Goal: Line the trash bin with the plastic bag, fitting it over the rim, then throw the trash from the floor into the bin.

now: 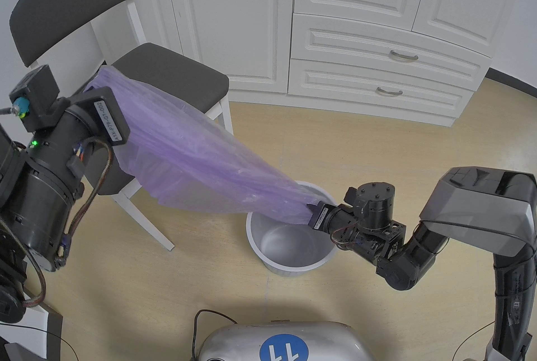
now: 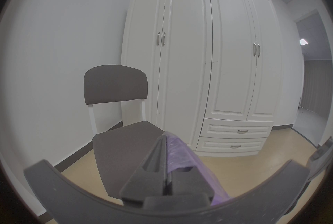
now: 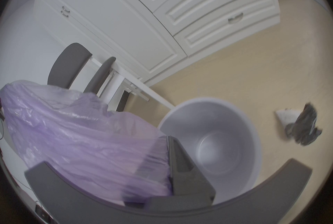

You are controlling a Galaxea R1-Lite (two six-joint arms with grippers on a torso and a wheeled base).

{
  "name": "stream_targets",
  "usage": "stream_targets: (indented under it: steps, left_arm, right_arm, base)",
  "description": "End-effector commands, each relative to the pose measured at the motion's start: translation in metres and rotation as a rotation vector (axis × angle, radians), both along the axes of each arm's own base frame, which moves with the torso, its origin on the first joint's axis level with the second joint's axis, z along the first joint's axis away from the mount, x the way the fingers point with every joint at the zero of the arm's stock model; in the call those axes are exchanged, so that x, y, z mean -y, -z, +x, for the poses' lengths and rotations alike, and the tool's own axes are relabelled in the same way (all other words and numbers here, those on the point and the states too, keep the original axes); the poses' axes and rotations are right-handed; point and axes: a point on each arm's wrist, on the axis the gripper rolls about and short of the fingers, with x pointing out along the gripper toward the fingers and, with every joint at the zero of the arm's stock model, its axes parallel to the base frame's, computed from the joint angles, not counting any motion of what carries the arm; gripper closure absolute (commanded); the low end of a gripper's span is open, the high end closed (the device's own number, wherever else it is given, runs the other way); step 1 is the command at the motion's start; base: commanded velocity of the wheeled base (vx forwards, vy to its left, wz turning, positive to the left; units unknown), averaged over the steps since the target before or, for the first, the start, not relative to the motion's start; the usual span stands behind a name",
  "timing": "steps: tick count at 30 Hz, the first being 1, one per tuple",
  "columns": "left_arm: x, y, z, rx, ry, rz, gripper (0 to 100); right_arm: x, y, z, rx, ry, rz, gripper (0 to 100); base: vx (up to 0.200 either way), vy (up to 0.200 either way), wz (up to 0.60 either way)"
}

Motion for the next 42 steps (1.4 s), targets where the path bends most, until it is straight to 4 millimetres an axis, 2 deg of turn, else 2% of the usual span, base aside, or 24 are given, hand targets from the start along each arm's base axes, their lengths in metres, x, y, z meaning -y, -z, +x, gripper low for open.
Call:
stream_targets:
  steps: [1, 3, 4, 6, 9, 14, 18, 20, 25, 28, 29, 33, 36, 42]
  left_arm:
    - [0.013, 0.022, 0.013, -0.069, 0.006, 0.064, 100]
    - [0.016, 0.028, 0.016, -0.085, 0.009, 0.076, 100]
    - [0.017, 0.029, 0.017, -0.090, 0.009, 0.080, 100]
    - [0.021, 0.039, 0.021, -0.118, 0.010, 0.107, 100]
    - [0.028, 0.052, 0.026, -0.155, 0.017, 0.130, 100]
    - [0.038, 0.069, 0.036, -0.200, 0.026, 0.143, 100]
    - [0.041, 0.078, 0.042, -0.222, 0.049, 0.137, 100]
    - [0.039, 0.085, 0.046, -0.240, 0.063, 0.141, 100]
    - [0.020, 0.099, 0.055, -0.286, 0.111, 0.182, 100]
    - [0.012, 0.103, 0.058, -0.299, 0.135, 0.192, 100]
    - [0.005, 0.107, 0.062, -0.315, 0.163, 0.201, 100]
    - [-0.007, 0.111, 0.067, -0.330, 0.193, 0.204, 100]
    - [-0.013, 0.113, 0.069, -0.338, 0.192, 0.206, 100]
    - [-0.019, 0.117, 0.073, -0.356, 0.193, 0.213, 100]
  right_arm:
    - [0.023, -0.062, -0.022, 0.135, -0.001, -0.054, 100]
    - [0.035, -0.084, -0.031, 0.167, 0.007, -0.087, 100]
    - [0.037, -0.087, -0.032, 0.171, 0.009, -0.092, 100]
    - [0.054, -0.123, -0.052, 0.192, 0.017, -0.119, 100]
    - [0.073, -0.157, -0.081, 0.162, 0.009, -0.152, 100]
    - [0.091, -0.182, -0.113, 0.157, -0.015, -0.246, 100]
    - [0.099, -0.183, -0.123, 0.192, -0.010, -0.322, 100]
    - [0.109, -0.178, -0.127, 0.211, 0.005, -0.406, 100]
    - [0.128, -0.165, -0.137, 0.238, 0.060, -0.635, 100]
    - [0.131, -0.159, -0.142, 0.241, 0.055, -0.698, 100]
    - [0.134, -0.150, -0.148, 0.239, 0.035, -0.784, 100]
    - [0.141, -0.132, -0.152, 0.211, 0.016, -0.950, 100]
    - [0.143, -0.124, -0.152, 0.188, 0.011, -1.023, 100]
    - [0.143, -0.116, -0.149, 0.148, 0.007, -1.055, 100]
  base:
    - [0.000, 0.000, 0.00]
    - [0.000, 0.000, 0.00]
    - [0.000, 0.000, 0.00]
    - [0.000, 0.000, 0.00]
    - [0.000, 0.000, 0.00]
    - [0.000, 0.000, 0.00]
    - [0.000, 0.000, 0.00]
    - [0.000, 0.000, 0.00]
    - [0.000, 0.000, 0.00]
    - [0.000, 0.000, 0.00]
    - [0.000, 0.000, 0.00]
    - [0.000, 0.000, 0.00]
    - [0.000, 0.000, 0.00]
    - [0.000, 0.000, 0.00]
